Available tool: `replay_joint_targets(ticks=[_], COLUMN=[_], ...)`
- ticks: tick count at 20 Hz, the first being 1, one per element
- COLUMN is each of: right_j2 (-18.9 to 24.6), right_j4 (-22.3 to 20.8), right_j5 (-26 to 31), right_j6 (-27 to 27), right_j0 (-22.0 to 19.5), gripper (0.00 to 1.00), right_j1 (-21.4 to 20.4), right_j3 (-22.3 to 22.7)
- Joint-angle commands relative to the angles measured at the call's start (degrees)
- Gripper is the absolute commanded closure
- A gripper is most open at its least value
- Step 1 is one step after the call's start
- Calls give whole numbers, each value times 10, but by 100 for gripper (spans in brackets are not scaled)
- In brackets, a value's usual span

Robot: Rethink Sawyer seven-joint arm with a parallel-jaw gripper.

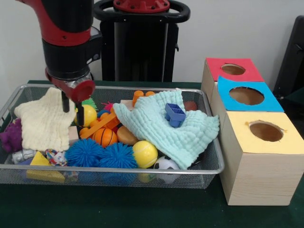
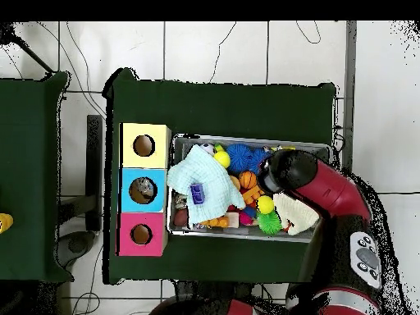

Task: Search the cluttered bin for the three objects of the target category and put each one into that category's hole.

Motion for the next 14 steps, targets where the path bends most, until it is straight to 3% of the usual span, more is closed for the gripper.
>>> replay_joint_targets(ticks=[1, 14], right_j2=[5, -4], right_j4=[-44, -66], right_j5=[-26, 63], right_j6=[25, 34], right_j0=[-32, -50], gripper=[0, 0], right_j1=[37, 95], right_j3=[-38, -92])
